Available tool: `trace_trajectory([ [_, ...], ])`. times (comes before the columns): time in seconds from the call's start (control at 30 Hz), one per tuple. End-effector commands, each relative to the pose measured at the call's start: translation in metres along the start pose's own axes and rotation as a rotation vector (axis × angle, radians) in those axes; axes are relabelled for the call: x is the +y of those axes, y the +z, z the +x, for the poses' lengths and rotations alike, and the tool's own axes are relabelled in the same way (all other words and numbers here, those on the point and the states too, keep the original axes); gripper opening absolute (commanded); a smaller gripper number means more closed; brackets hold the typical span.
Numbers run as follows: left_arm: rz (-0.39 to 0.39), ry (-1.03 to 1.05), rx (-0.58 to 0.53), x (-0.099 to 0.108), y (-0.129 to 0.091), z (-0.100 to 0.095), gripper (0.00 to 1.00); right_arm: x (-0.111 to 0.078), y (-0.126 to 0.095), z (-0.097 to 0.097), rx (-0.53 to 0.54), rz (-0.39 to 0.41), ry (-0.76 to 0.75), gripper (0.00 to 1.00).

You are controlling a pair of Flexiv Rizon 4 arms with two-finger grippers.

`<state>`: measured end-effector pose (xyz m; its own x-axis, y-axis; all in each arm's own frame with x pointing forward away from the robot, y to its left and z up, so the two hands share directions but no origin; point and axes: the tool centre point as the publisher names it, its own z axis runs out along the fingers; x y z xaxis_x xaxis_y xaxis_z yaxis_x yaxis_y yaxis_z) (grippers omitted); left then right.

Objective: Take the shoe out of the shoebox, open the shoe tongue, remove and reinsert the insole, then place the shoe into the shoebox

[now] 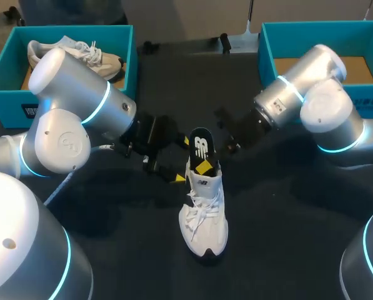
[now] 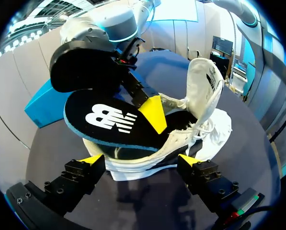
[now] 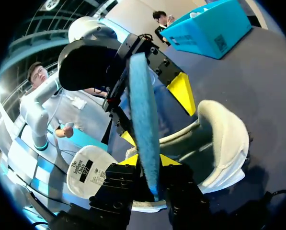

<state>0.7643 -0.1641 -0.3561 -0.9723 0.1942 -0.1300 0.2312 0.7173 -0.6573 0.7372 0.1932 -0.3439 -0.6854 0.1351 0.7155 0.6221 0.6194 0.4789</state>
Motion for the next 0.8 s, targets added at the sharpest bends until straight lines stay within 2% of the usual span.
trace_trajectory([
  [0.03,-0.003,0.000,-0.001,0.000,0.000,0.001,1.00,0.006,-0.003,-0.001,-0.002,0.014,-0.004,0.25],
  [0.13,-0.003,0.000,-0.001,0.000,0.000,0.001,1.00,0.005,-0.004,-0.004,0.004,0.018,-0.005,0.22],
  [0.17,-0.003,0.000,-0.001,0.000,0.000,0.001,1.00,0.005,-0.004,-0.005,0.014,0.027,0.002,0.16],
  [0.2,-0.003,0.000,-0.001,0.000,0.000,0.001,1.00,0.004,-0.003,-0.006,0.021,0.031,0.005,0.05],
  [0.23,-0.003,0.000,-0.001,0.000,0.000,0.001,1.00,0.003,-0.002,-0.007,0.029,0.035,0.010,0.00],
  [0.63,-0.003,0.000,-0.001,0.000,0.000,0.001,1.00,-0.020,0.010,0.003,0.084,0.125,0.110,0.00],
  [0.8,-0.003,0.000,-0.001,0.000,0.000,0.001,1.00,-0.025,0.019,0.006,0.102,0.127,0.127,0.00],
])
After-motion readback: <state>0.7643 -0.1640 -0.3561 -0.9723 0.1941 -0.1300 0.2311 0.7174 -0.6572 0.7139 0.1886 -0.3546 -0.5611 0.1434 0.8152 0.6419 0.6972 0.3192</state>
